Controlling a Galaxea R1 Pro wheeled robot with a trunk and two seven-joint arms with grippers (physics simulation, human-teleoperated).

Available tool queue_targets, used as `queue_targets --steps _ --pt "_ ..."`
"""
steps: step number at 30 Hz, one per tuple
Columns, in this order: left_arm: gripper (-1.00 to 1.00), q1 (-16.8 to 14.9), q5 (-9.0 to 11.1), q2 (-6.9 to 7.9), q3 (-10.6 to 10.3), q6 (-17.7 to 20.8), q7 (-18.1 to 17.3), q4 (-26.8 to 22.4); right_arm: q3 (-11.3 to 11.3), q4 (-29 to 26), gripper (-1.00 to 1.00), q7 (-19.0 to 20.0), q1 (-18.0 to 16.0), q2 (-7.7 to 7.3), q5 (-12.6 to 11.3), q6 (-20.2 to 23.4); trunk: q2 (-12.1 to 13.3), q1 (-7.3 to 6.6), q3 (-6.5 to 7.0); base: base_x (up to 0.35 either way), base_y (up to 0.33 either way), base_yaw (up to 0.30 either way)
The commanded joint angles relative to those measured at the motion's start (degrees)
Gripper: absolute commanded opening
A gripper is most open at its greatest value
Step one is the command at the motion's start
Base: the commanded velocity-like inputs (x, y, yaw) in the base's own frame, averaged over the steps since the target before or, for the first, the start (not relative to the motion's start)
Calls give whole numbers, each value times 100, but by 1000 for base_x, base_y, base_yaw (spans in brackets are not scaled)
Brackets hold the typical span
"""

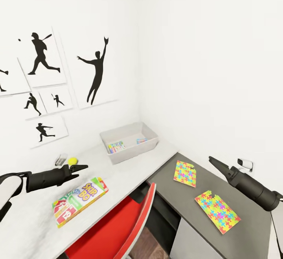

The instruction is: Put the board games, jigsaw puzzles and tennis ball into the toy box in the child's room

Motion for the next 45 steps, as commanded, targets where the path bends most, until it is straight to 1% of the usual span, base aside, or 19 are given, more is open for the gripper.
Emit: queue_targets --steps 1,9,10,12,14,15,16,17,19,20,22,25,27,34,40,43,45 --pt "100 -5 -56 5 1 7 -60 -1 -2 0 100 4 -6 0 -21 40 -13 4 -13 0 0 -281" --pt "100 -43 -43 -31 41 6 -64 -8 -2 4 100 -2 -6 0 -21 51 -13 4 -12 0 0 -281" --pt "100 -59 -33 -45 38 4 -66 -8 -5 4 100 -3 -4 0 -29 61 -13 4 -10 0 0 -281" --pt "100 -75 -23 -118 33 1 -72 -13 -5 2 100 -4 24 0 -49 69 -13 4 -6 0 0 -281" --pt "100 -89 -30 -328 30 -3 -67 -3 -3 4 100 1 118 0 -78 61 -13 4 -2 0 0 -281" --pt "100 -91 -33 -391 31 -4 -66 0 -3 5 100 5 141 0 -85 60 -13 4 0 0 0 -281" --pt "100 -97 -35 -507 33 -6 -66 1 0 7 100 13 178 1 -95 55 -13 4 2 0 0 -281" --pt "100 -100 -34 -554 34 -7 -65 1 2 9 100 20 193 3 -99 53 -13 4 5 0 0 -281" --pt "100 -106 -29 -702 30 -10 -61 1 -1 19 100 70 245 6 -107 46 -13 4 10 0 0 -281" --pt "100 -107 -33 -737 28 -12 -60 1 -1 22 100 87 260 7 -106 42 -13 4 12 0 0 -281" --pt "100 -109 -45 -895 15 -20 -55 0 -2 40 100 124 311 4 -86 25 -13 4 18 0 0 -281" --pt "100 -110 -52 -1007 6 -23 -46 0 -12 49 100 138 338 -1 -70 8 -13 4 26 0 0 -281" --pt "100 -110 -57 -1030 2 -25 -41 0 -17 57 100 142 348 -4 -61 3 -13 4 32 0 0 -281" --pt "100 -110 -91 -990 23 -19 -39 0 -24 62 100 148 354 -2 -35 -6 -13 4 51 0 0 -281" --pt "100 -110 -114 -985 27 -19 -38 0 -44 64 100 151 354 -20 -31 -7 -13 4 68 0 0 -281" --pt "100 -110 -128 -982 27 -19 -38 0 -113 70 100 153 354 -40 -27 -7 -13 4 77 0 0 -281" --pt "100 -110 -153 -983 29 -19 -38 -3 -196 106 100 153 360 -63 -26 -7 -13 4 82 0 0 -281"
